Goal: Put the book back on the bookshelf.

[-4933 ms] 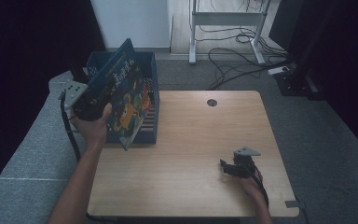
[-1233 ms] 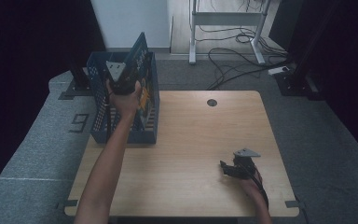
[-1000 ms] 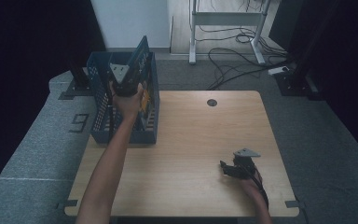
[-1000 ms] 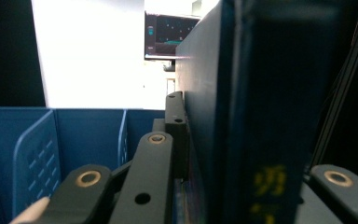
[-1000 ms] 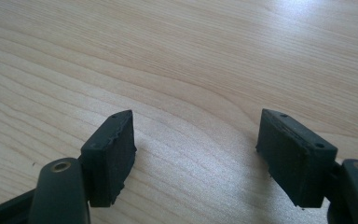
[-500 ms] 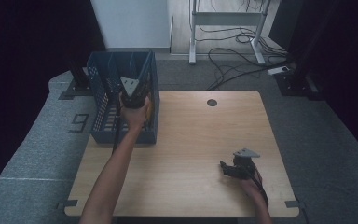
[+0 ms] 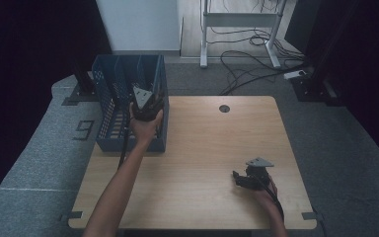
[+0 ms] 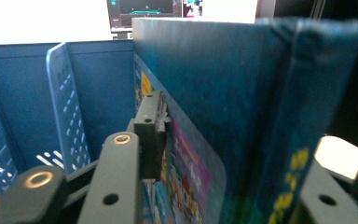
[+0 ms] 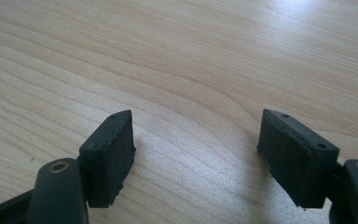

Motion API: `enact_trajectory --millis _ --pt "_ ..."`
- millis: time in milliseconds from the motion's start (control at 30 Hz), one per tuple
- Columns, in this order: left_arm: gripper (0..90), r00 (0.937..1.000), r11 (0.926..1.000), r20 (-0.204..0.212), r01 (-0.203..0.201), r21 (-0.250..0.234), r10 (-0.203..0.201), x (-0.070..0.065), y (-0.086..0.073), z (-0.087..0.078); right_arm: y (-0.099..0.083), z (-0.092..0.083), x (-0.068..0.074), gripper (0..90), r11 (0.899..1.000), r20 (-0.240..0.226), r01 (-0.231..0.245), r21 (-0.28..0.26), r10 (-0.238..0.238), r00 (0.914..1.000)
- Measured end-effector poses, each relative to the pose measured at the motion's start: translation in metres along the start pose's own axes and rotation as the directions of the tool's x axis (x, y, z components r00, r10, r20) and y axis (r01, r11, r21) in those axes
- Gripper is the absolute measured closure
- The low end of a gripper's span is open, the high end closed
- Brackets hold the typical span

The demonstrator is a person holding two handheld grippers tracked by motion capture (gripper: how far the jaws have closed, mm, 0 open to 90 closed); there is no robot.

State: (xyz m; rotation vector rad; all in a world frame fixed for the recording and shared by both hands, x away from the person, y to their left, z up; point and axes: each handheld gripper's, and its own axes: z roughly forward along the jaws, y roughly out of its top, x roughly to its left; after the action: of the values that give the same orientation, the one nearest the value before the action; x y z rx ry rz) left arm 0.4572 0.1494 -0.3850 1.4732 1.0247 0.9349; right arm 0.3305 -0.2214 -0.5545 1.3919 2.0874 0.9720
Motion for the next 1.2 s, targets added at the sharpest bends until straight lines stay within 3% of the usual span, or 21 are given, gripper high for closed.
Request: enact_trajectory --millis 400,833,1200 --pt "45.9 0.9977 0.9993 0.068 -0.002 0.038 -0.001 0.003 0.001 -0.006 0.0 0.0 0.0 26.2 1.0 0.002 0.001 0.0 -0.001 1.0" --pt "42.4 0.9934 0.998 0.11 0.027 0.056 -0.033 0.006 -0.001 -0.016 0.0 0.0 0.0 25.9 1.0 -0.002 -0.001 -0.001 0.001 1.0" --pt "40.7 0.9907 0.9961 0.135 0.001 0.088 -0.013 0.01 -0.008 -0.042 0.0 0.0 -0.001 26.0 1.0 -0.009 -0.011 -0.002 0.011 0.9999"
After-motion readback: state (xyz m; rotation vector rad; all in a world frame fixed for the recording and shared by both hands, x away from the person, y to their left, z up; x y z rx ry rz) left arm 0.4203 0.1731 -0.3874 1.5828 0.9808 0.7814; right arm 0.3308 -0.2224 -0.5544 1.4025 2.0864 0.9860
